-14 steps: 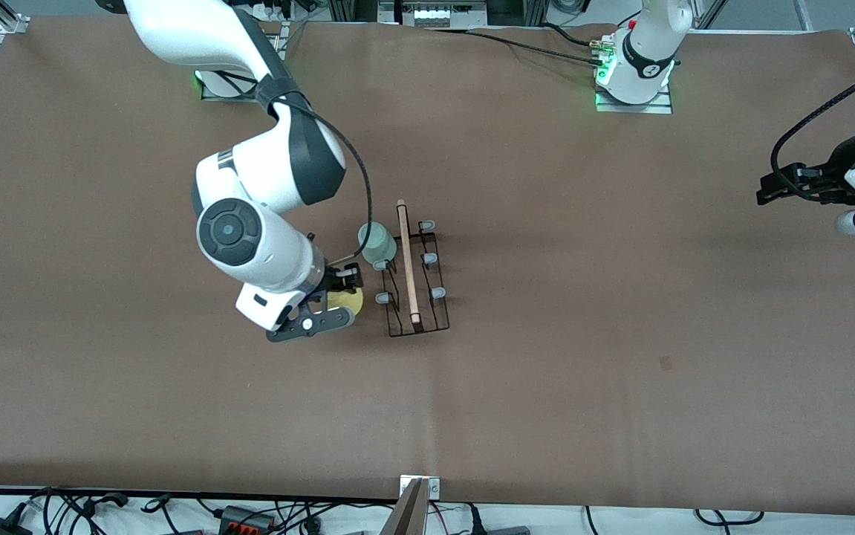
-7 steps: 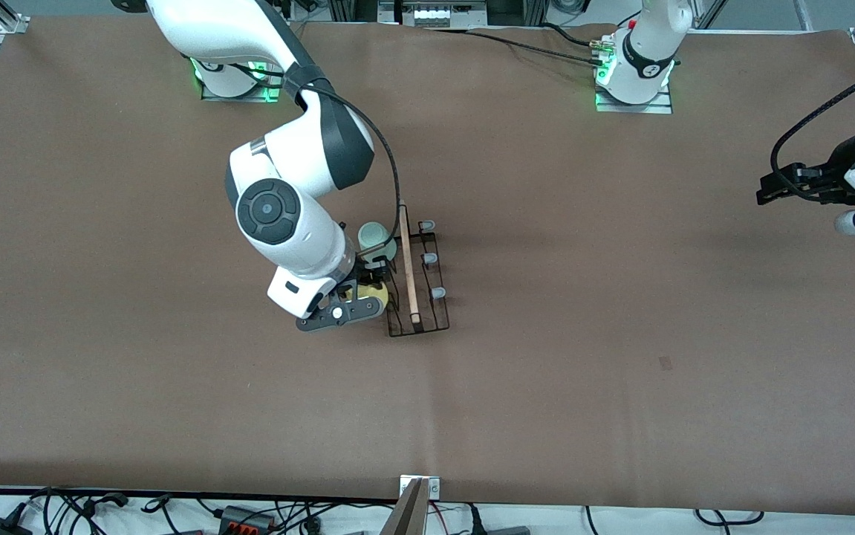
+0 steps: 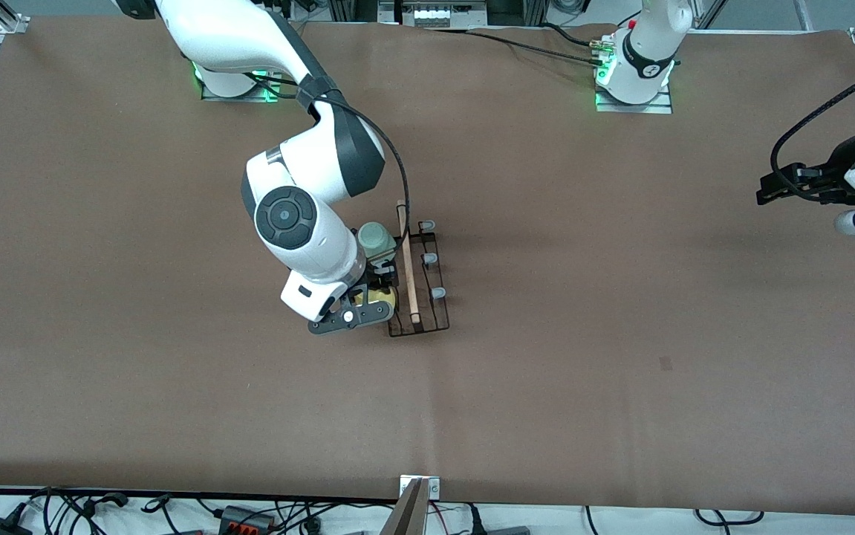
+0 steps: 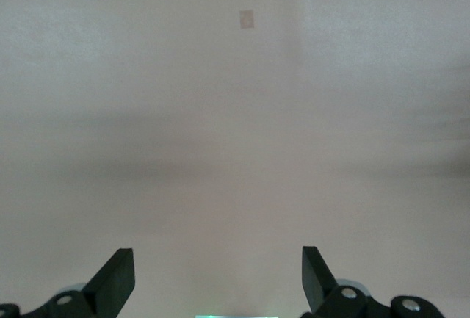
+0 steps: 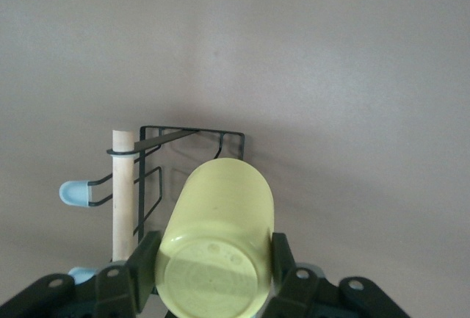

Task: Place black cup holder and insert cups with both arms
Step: 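Carry the yellow cup to the rack and set it on a peg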

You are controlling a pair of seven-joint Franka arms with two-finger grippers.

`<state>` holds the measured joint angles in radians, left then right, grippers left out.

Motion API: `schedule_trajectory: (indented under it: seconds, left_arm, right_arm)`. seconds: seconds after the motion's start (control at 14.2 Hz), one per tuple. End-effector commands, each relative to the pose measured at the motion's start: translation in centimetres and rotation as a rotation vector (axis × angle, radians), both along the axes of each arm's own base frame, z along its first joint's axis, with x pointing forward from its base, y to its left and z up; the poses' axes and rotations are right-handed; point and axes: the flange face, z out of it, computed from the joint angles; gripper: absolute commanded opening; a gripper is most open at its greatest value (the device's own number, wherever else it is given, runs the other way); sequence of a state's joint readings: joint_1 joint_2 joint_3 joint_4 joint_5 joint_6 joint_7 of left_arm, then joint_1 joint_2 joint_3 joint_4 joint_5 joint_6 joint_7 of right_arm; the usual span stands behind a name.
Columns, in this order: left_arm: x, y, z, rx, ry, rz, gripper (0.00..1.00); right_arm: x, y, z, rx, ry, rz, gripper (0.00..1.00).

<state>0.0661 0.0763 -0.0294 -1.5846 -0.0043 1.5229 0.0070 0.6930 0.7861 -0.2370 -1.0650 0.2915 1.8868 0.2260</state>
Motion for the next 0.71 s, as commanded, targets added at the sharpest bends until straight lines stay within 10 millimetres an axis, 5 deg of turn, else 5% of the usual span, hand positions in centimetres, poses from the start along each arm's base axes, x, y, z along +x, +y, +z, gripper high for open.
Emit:
schedule_trajectory:
  seconds: [0.0, 0.28, 0.35, 0.42, 0.49, 0.63]
  left_arm:
    - [0.0, -0.1, 0.2, -0.020, -0.007, -0.006, 1.00]
    - [0.0, -0.1, 0.2, -0.020, -0.009, -0.006, 1.00]
    - [0.0, -0.1, 0.2, -0.020, -0.009, -0.006, 1.00]
    - [0.0, -0.1, 0.2, -0.020, -0.009, -0.006, 1.00]
    - [0.0, -0.1, 0.2, -0.020, -0.007, -0.006, 1.00]
    - [0.0, -0.1, 0.2, -0.020, -0.006, -0.006, 1.00]
  right_arm:
    - [-0.2, 0.9, -0.5, 0.017, -0.005, -0.019, 0.00]
    - [-0.6, 1.7, -2.0, 0.040, 0.020, -0.015, 0.01]
    - [-0.7, 1.9, -2.1, 0.045, 0.029, -0.015, 0.23]
    - [-0.9, 2.0, -2.5, 0.039, 0.040, -0.014, 0.82]
    - [-0.9, 1.9, -2.6, 0.037, 0.044, -0.014, 1.00]
    - [-1.0, 1.6, -2.2, 0.027, 0.056, -0.011, 1.00]
